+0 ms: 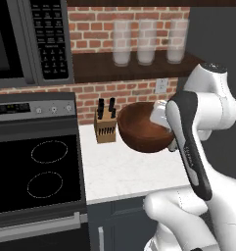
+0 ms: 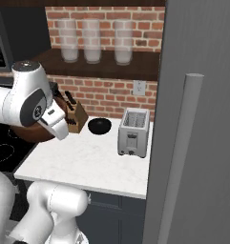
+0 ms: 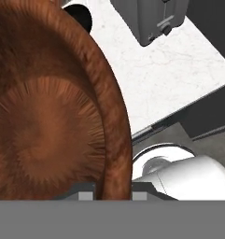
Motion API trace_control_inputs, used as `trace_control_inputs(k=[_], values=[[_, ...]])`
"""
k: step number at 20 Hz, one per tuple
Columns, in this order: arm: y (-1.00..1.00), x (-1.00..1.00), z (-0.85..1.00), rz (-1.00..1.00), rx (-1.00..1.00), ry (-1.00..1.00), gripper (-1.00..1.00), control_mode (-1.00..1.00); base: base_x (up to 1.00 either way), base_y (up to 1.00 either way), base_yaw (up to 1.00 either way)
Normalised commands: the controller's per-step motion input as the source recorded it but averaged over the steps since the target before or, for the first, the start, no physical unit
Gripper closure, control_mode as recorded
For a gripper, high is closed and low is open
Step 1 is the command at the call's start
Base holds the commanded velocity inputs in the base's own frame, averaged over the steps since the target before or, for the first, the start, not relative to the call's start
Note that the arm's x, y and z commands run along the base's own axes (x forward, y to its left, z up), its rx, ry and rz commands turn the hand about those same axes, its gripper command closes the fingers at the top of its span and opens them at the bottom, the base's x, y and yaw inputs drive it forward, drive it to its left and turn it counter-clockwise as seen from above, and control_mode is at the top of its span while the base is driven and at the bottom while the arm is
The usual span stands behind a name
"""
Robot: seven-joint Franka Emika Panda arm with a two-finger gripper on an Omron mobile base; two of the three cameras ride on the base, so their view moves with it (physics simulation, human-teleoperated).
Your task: Pick up the bowls on the counter and stack them on top of one another in the open cabinet. Place the smaller bowl on top of the larger bowl.
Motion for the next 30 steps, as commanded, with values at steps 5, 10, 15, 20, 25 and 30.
trace_control_inputs(k=[5,10,15,20,25,30], values=[[0.10,-0.46,0.67,0.00,0.00,-0.10,1.00,-1.00,0.00,0.00,0.00],[0.14,-0.19,0.66,-0.03,0.00,-0.15,1.00,-1.00,0.00,0.00,0.00],[0.11,-0.01,0.40,-0.15,0.00,-0.21,1.00,-1.00,0.00,0.00,0.00],[0.42,0.25,0.08,-0.13,0.04,-0.13,1.00,-1.00,0.00,0.00,0.00],[0.20,0.35,0.20,-0.06,0.12,-0.05,1.00,-1.00,0.00,0.00,0.00],[0.00,0.19,0.46,0.00,0.17,-0.01,1.00,-1.00,0.00,0.00,0.00]])
